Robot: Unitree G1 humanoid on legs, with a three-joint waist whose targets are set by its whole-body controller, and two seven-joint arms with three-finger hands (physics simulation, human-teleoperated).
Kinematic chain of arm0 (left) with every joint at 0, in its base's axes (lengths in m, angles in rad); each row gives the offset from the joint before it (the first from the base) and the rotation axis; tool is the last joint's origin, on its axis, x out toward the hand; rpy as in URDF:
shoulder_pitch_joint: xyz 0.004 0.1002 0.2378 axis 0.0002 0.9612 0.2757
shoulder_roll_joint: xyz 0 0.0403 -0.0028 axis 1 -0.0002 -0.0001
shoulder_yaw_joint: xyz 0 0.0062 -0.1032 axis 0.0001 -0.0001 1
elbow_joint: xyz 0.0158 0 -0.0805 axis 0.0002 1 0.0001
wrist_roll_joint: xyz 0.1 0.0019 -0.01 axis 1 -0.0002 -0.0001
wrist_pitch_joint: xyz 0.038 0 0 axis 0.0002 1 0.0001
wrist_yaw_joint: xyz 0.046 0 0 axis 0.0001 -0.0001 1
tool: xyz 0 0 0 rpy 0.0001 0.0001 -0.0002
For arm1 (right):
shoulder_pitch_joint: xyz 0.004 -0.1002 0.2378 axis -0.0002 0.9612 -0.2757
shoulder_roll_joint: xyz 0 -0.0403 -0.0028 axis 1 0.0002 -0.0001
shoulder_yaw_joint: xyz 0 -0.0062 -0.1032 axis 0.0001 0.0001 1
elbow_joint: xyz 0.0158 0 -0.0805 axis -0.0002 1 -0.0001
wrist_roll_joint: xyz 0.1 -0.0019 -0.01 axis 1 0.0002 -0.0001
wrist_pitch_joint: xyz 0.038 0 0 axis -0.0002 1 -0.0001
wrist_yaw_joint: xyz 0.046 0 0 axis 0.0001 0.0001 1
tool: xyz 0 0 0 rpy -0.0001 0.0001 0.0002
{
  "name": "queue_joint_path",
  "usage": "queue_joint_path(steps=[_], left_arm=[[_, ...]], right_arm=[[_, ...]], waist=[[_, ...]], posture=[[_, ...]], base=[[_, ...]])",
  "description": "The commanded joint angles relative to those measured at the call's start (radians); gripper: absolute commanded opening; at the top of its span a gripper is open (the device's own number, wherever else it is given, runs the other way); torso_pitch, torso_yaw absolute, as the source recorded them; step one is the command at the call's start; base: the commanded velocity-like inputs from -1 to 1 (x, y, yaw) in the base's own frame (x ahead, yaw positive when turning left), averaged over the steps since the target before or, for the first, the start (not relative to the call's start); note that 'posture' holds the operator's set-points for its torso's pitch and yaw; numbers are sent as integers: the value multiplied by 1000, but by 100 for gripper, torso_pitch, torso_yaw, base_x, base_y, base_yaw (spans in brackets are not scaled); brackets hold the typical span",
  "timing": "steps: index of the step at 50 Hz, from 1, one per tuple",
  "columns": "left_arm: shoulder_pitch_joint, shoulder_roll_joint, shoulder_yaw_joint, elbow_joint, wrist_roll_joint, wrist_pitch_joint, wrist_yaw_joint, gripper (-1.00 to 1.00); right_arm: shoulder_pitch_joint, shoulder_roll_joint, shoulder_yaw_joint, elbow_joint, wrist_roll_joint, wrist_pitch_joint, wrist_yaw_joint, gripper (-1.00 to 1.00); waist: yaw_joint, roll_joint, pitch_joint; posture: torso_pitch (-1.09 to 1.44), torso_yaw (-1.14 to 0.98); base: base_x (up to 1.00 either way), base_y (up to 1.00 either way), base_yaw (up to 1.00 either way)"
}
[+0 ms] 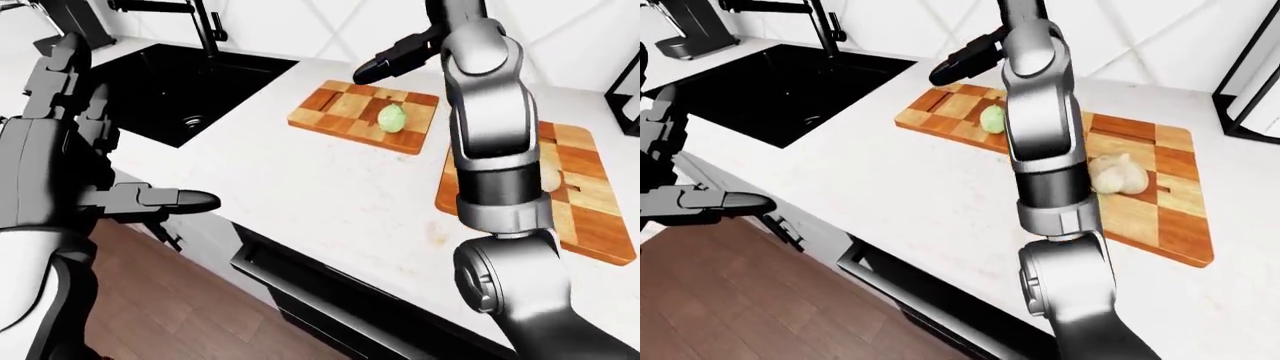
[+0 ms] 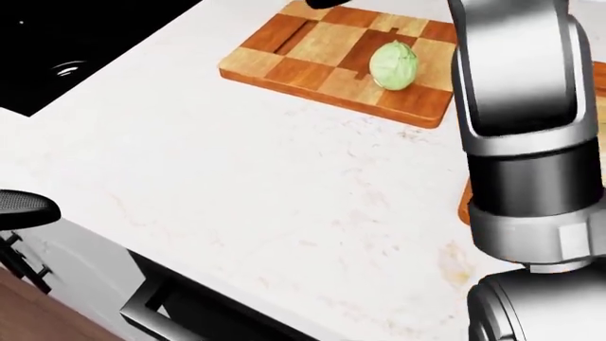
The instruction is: Place the ginger and the brussel sprout on separate cutting boards.
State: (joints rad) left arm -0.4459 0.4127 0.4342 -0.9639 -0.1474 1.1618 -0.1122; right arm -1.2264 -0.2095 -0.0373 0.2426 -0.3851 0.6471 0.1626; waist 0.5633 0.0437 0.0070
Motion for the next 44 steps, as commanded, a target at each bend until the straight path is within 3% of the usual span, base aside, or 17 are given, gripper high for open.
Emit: queue_joint_path(steps=[1, 13, 27, 36, 44], left_arm=[[-23, 14, 6, -16, 5, -23, 6, 100], [-18, 15, 24, -23, -7, -22, 4, 100], [-6, 10, 25, -29, -10, -24, 10, 100], [7, 9, 44, -38, -20, -27, 9, 100], [3, 15, 54, -41, -28, -19, 9, 100]], right_arm=[[-23, -7, -3, -96, -21, 46, 26, 100], [95, 2, 45, -581, -177, 365, 225, 100], [191, 10, 128, -973, -522, 625, 538, 100], [218, 27, 120, -1085, -841, 660, 821, 100], [200, 145, 57, -1143, -1193, 549, 1142, 100]], waist=[[1, 0, -26], [3, -1, -23], [2, 1, -22], [1, -1, -23], [-9, -2, -29]], posture=[[0, 47], [0, 47], [0, 47], [0, 47], [0, 47]], base=[[0, 0, 0], [0, 0, 0], [0, 0, 0], [0, 0, 0], [0, 0, 0]])
